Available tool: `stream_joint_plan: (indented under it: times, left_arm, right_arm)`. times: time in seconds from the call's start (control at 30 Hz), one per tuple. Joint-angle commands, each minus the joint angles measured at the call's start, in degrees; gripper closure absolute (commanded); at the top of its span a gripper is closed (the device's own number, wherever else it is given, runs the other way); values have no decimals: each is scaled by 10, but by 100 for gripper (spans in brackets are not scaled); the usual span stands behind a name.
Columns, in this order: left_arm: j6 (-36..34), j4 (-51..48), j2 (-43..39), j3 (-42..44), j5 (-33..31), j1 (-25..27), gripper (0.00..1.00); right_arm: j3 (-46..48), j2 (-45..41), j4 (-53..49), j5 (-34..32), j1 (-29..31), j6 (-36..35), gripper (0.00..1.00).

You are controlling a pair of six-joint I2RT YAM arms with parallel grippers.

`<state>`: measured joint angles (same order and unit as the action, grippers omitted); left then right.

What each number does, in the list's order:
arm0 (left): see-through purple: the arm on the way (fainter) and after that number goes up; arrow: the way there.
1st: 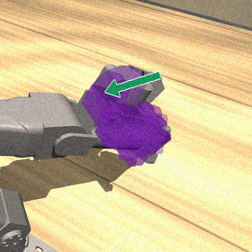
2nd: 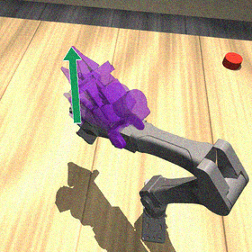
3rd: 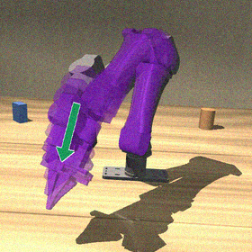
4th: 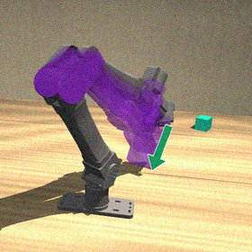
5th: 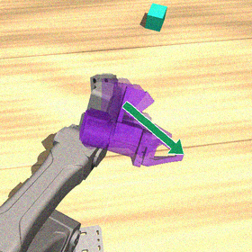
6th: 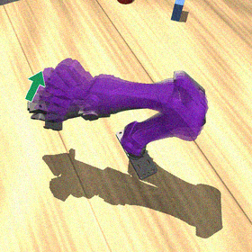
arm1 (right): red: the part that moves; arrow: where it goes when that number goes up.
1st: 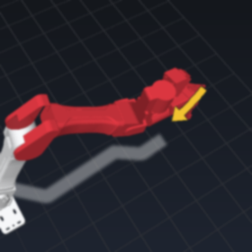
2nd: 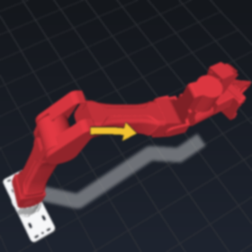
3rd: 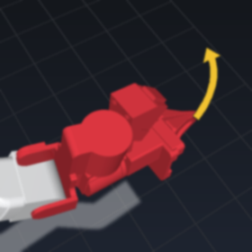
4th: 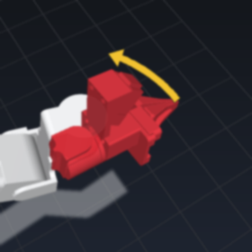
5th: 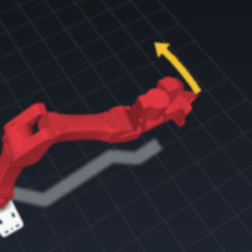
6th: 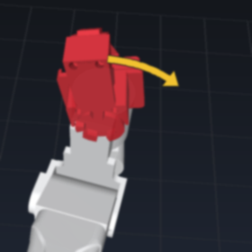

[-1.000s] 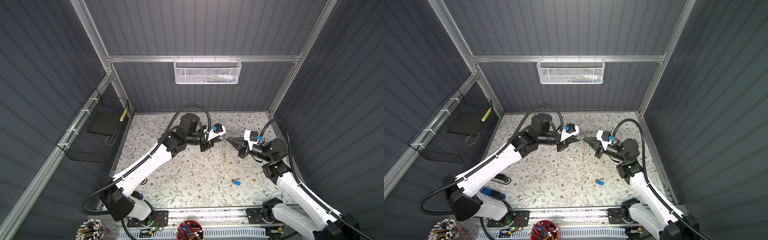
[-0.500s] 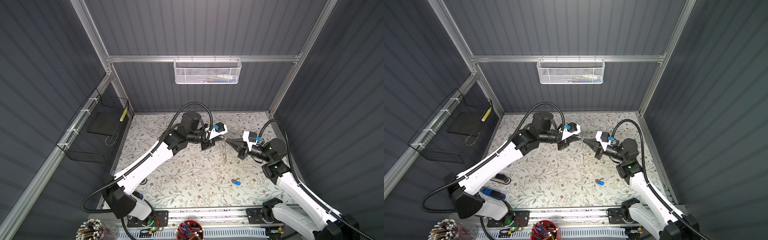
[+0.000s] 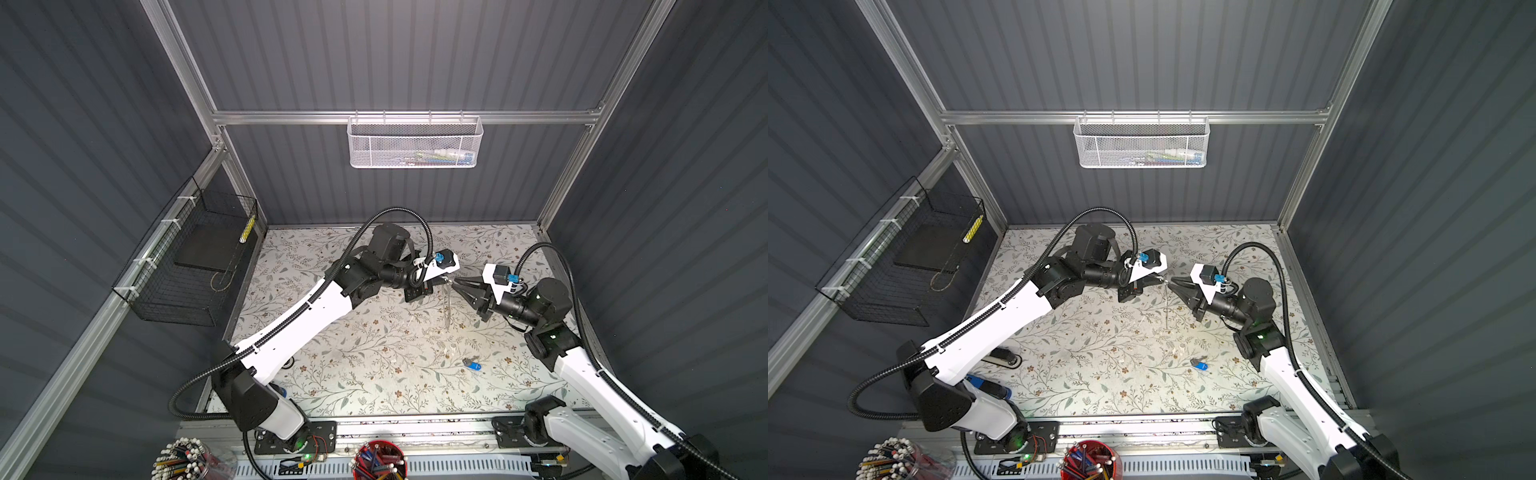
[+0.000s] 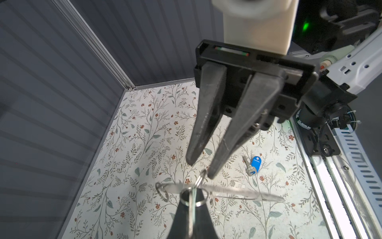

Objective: Put the keys on the keyring

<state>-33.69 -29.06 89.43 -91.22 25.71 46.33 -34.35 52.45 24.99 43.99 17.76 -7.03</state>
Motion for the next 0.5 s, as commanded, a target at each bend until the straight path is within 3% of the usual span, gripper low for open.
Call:
stream_joint_plan:
  times: [0.0,0.23,0.33,0.47]
  left_arm:
    - [37,14,47,-31,15,1,100]
    - [109,43,199,-127,39,1,100]
    - [121,69,256,-154,73,1,100]
    - [111,66,290,-140,64,-7,100]
  right_arm:
    - [14,-22,-55,-80,-3,-24,63]
    - [52,-109,-151,-416,-4,-27,53]
    - [66,-134,-179,-477,-8,-12,52]
    - [78,-141,-201,-489,-11,37,52]
